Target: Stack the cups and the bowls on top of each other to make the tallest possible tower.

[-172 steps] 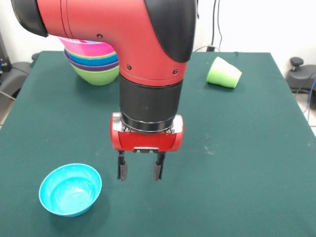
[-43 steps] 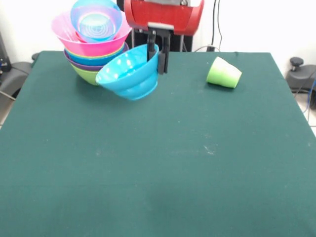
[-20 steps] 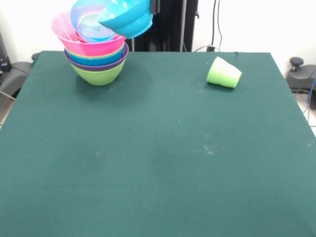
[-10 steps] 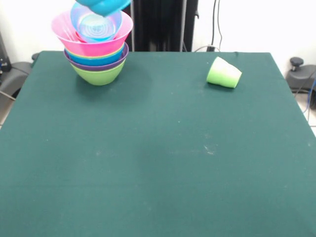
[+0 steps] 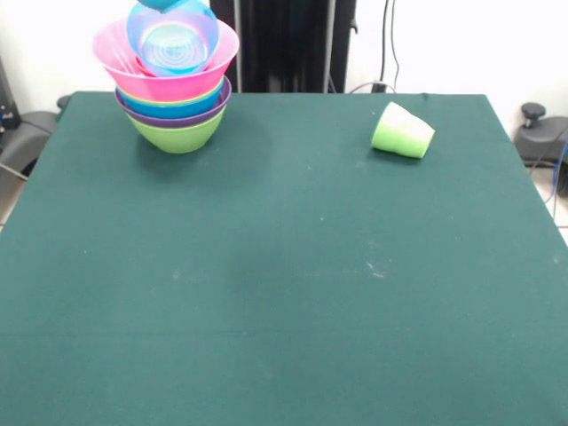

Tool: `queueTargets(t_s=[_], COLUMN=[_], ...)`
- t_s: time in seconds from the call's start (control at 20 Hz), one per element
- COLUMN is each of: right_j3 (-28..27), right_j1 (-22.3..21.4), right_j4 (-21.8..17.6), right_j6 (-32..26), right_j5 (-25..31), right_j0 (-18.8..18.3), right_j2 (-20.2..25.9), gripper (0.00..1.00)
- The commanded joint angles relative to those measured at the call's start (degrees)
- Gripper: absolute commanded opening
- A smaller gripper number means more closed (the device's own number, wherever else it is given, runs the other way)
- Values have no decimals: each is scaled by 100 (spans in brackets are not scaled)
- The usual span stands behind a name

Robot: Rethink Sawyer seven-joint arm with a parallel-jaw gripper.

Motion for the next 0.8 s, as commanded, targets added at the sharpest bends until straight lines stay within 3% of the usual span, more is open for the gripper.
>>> queueTargets(t_s=[0.05, 0.8], right_j3=[918, 1383], right_j1=[230, 225], right_j4=[69, -45], right_j6=[-98, -96], right_j5=[-326, -843], right_j0=[32, -80], right_j2=[542, 488], gripper=[0, 0])
